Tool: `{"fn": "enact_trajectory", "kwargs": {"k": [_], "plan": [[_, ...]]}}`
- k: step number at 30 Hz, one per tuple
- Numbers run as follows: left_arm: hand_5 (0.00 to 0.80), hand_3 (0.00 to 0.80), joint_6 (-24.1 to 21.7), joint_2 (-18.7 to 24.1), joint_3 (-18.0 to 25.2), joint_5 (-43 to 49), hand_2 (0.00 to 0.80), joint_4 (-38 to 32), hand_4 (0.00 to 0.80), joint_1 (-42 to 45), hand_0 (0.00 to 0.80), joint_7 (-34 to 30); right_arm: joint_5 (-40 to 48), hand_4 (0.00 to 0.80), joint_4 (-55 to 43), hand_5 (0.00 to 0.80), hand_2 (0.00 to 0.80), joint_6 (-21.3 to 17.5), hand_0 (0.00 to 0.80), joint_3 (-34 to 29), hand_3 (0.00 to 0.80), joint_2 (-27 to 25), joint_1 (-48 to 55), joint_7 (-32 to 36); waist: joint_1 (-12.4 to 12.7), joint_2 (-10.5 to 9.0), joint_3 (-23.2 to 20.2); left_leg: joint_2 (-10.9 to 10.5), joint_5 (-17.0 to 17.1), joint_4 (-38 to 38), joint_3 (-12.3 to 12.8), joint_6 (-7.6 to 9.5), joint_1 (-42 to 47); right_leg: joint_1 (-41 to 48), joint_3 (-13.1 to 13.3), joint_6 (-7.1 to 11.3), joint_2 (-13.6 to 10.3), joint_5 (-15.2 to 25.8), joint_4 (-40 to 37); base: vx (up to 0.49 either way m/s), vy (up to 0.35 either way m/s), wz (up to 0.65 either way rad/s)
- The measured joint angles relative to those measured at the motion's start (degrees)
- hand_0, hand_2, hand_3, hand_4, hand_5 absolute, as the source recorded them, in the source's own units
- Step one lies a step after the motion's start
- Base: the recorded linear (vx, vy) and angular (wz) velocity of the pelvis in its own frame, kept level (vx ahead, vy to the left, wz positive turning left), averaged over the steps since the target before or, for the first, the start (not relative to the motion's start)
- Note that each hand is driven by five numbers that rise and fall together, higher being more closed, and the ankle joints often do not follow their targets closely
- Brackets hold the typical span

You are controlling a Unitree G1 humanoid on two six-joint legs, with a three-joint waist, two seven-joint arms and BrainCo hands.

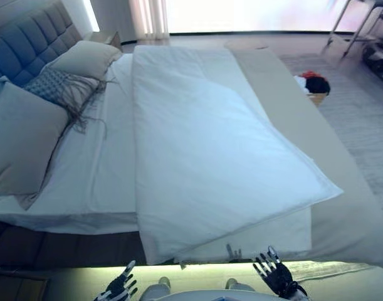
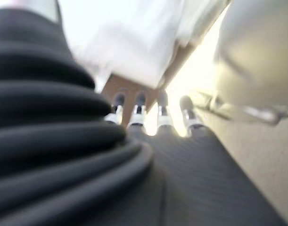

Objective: Make the bed neatly

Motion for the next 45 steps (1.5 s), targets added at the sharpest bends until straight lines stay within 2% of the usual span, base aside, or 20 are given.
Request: {"fn": "enact_trajectory", "kwargs": {"k": [4,7,10,14,16,20,23,26,31,36,39,45], "plan": [[0.000,0.000,-0.3,-1.5,-0.7,-0.8,0.000,-1.4,0.000,0.3,0.000,-1.9,2.0,0.000,0.0,0.000,0.000,0.0,0.000,-2.7,0.000,-0.7,-3.0,-2.4,0.0,1.83,1.2,0.3,-0.4,0.3,-0.5,-0.49,-0.3,0.2,0.0,0.00,0.5,-0.3,-0.5,0.019,-0.048,0.05],[0.000,0.000,-1.6,-2.0,-3.7,-3.0,0.000,-3.7,0.000,-1.5,0.000,-3.8,2.8,0.000,0.0,0.000,0.000,0.0,0.000,-2.9,0.000,-1.7,-5.6,-4.0,0.1,1.74,2.6,0.7,-1.5,3.7,-1.0,-0.80,-4.0,-2.7,0.3,-0.31,0.3,-1.7,2.2,-0.194,-0.101,0.04],[0.000,0.000,-2.6,-1.7,-6.0,-6.7,0.000,-6.5,0.000,-6.1,0.000,-5.3,3.5,0.000,0.3,0.000,0.000,-0.1,0.000,-2.9,0.000,-4.0,-10.2,-6.8,0.1,1.84,6.4,1.4,-2.3,10.0,-2.0,-0.84,-11.6,-11.0,0.9,-1.12,-0.3,-4.0,9.5,-0.261,-0.098,0.04],[0.000,0.000,-2.7,-0.6,-8.0,-11.8,0.000,-11.0,0.000,-12.4,0.000,-5.8,5.2,0.000,0.3,0.000,0.000,-0.2,0.000,-2.9,0.000,-7.8,-18.5,-11.8,0.2,1.65,14.3,1.8,-3.1,16.6,-2.6,-0.44,-20.7,-21.3,2.2,-2.34,-1.3,-5.8,19.0,-0.162,-0.077,-0.01],[0.000,0.000,-2.8,-0.2,-8.7,-13.8,0.000,-13.7,0.000,-15.0,0.000,-5.8,5.9,0.000,0.2,0.000,0.000,-0.3,0.000,-2.9,0.000,-10.0,-22.1,-14.5,0.2,2.26,17.7,1.9,-3.1,19.0,-2.7,-0.47,-24.6,-25.4,2.4,-2.84,-1.9,-6.5,22.3,-0.132,-0.075,0.07],[0.000,0.000,-3.4,-0.1,-9.0,-14.6,0.000,-16.1,0.000,-16.4,0.000,-5.5,7.6,0.000,0.3,0.000,0.000,-0.3,0.000,-2.9,0.000,-12.4,-26.9,-17.4,0.4,3.30,21.2,1.9,-2.9,22.1,-3.0,-0.49,-30.2,-31.8,2.9,-3.48,-2.5,-7.6,27.3,-0.103,-0.064,0.05],[0.000,0.000,-3.8,0.3,-9.3,-17.1,0.000,-18.3,0.000,-16.5,0.000,-4.8,8.6,0.000,0.3,0.000,0.000,-0.3,0.000,-2.9,0.000,-15.0,-28.4,-18.0,1.7,3.76,22.6,1.7,-2.9,23.9,-3.4,-0.50,-34.0,-36.2,3.3,-3.94,-3.0,-8.6,30.6,-0.058,-0.041,0.06],[0.000,0.000,-3.9,0.9,-9.5,-22.2,0.000,-21.3,0.000,-16.2,0.000,-3.9,9.1,0.000,0.2,0.000,0.000,-0.5,0.000,-3.0,0.000,-17.8,-30.5,-17.8,1.8,4.24,23.9,1.2,-3.0,25.8,-4.0,-0.57,-37.0,-39.5,3.4,-4.26,-3.8,-9.3,33.5,-0.049,-0.037,0.13],[0.000,0.000,-5.1,2.9,-10.0,-25.5,0.000,-28.3,0.000,-15.9,0.000,-3.9,11.3,0.000,-0.6,0.000,0.000,-1.5,0.000,-3.1,0.000,-20.8,-34.6,-17.0,3.2,4.48,24.1,1.3,-3.0,27.2,-4.1,-0.57,-40.0,-42.8,3.6,-4.55,-4.0,-9.6,35.3,-0.030,-0.023,0.00],[0.000,0.000,-5.5,3.7,-10.3,-26.7,0.000,-29.3,0.000,-15.8,0.000,-2.9,11.7,0.000,-2.3,0.000,0.000,-1.6,0.000,-3.0,0.000,-23.7,-39.3,-16.0,3.5,4.52,24.1,1.2,-3.0,28.8,-4.4,-0.56,-42.2,-44.7,3.7,-4.67,-4.2,-9.9,36.3,0.005,-0.014,0.01],[0.000,0.000,-5.5,3.8,-11.2,-28.0,0.000,-29.5,0.000,-15.7,0.000,-2.8,11.7,0.000,-2.4,0.000,0.000,-1.6,0.000,-3.0,0.000,-25.9,-41.6,-15.9,4.9,4.56,24.1,1.3,-3.1,29.3,-4.5,-0.57,-43.2,-45.8,3.7,-4.87,-4.3,-9.9,36.8,0.011,-0.023,0.00],[0.000,0.000,-6.1,3.9,-11.2,-29.6,0.000,-31.4,0.000,-11.7,0.000,-3.3,9.7,0.000,-2.5,0.000,0.000,0.0,0.000,-2.4,0.000,-29.0,-45.6,-16.4,6.1,4.68,24.1,1.1,-3.5,30.6,-5.0,-0.52,-44.2,-46.2,3.4,-4.98,-4.7,-10.0,37.9,0.058,0.002,0.04]]}}
